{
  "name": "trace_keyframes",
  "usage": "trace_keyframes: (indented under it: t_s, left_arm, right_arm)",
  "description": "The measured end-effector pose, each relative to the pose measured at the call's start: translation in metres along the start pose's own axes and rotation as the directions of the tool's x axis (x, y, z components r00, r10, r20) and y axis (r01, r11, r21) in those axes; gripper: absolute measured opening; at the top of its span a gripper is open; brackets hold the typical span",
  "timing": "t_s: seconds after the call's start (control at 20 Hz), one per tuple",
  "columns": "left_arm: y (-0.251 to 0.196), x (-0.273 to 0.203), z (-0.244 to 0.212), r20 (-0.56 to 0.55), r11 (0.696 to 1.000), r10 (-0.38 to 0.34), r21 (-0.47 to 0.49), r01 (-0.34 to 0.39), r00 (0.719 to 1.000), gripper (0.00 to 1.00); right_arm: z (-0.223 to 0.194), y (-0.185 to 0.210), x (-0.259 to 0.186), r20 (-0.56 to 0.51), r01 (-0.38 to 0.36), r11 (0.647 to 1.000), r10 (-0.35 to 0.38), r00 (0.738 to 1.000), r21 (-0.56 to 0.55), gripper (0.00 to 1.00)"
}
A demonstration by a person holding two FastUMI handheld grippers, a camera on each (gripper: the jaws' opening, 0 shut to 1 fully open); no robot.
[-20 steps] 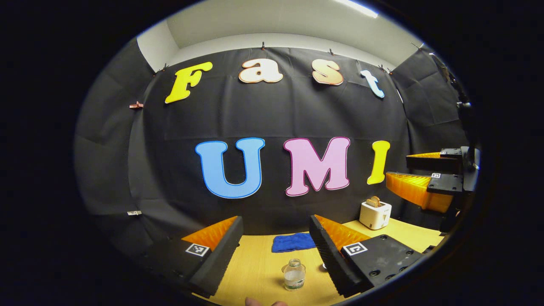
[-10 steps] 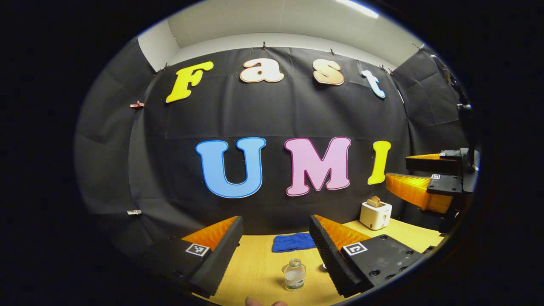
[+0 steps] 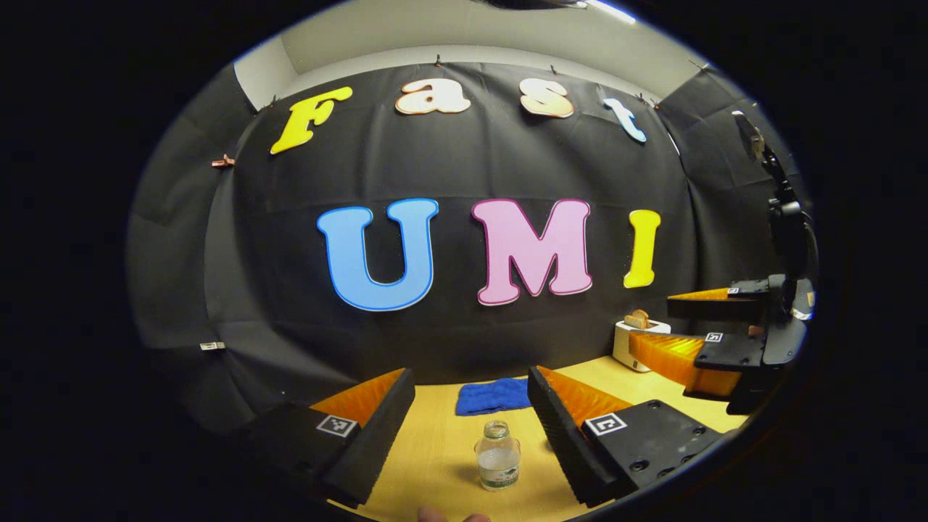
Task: Open the teacup lid with one hand, grasp the water bottle and pour water into the teacup with the other hand; after pouring, place the water bottle on the coaster and then close the teacup lid.
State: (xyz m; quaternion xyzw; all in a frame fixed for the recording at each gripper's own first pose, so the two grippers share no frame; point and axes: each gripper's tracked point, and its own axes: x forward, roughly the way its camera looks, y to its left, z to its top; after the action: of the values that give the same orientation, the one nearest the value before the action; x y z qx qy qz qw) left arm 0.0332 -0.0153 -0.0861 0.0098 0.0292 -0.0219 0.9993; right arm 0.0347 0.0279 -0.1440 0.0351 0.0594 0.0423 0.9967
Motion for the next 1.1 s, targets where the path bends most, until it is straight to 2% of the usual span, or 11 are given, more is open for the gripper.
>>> trace_keyframes:
  t_s: [0.15,0.4,0.6,0.8,0.95,1.0,1.05,1.1]
  left_arm:
    - [-0.004,0.013,-0.037,0.001,0.999,-0.001,0.034,0.001,1.000,0.98]
    - [-0.014,0.026,-0.102,-0.025,1.000,0.012,0.010,-0.012,1.000,0.97]
    - [-0.018,0.030,-0.144,-0.058,1.000,0.023,0.009,-0.022,0.998,0.97]
    - [-0.016,0.033,-0.175,-0.104,0.999,0.038,-0.013,-0.040,0.994,0.97]
    - [-0.012,0.037,-0.187,-0.119,0.998,0.048,-0.029,-0.052,0.992,0.97]
    - [-0.012,0.038,-0.189,-0.120,0.998,0.048,-0.033,-0.053,0.992,0.97]
    - [-0.012,0.040,-0.189,-0.120,0.998,0.048,-0.033,-0.053,0.992,0.97]
    - [-0.013,0.040,-0.192,-0.117,0.998,0.044,-0.033,-0.048,0.992,0.97]
  right_arm:
    - [-0.047,-0.004,0.018,-0.018,0.003,1.000,-0.003,1.000,-0.001,0.98]
    - [-0.143,-0.005,0.052,-0.082,-0.013,1.000,0.013,0.997,-0.006,0.97]
    - [-0.203,0.001,0.075,-0.151,-0.039,0.999,0.040,0.988,0.006,0.94]
    - [-0.246,0.006,0.098,-0.215,-0.054,0.997,0.065,0.975,0.053,0.80]
    - [-0.259,0.006,0.106,-0.236,-0.055,0.998,0.060,0.970,0.027,0.76]
    - [-0.262,0.007,0.107,-0.245,-0.062,0.998,0.068,0.967,0.029,0.69]
    - [-0.265,0.010,0.108,-0.257,-0.073,0.997,0.080,0.963,0.040,0.66]
    - [-0.268,0.013,0.108,-0.271,-0.086,0.995,0.098,0.958,0.058,0.59]
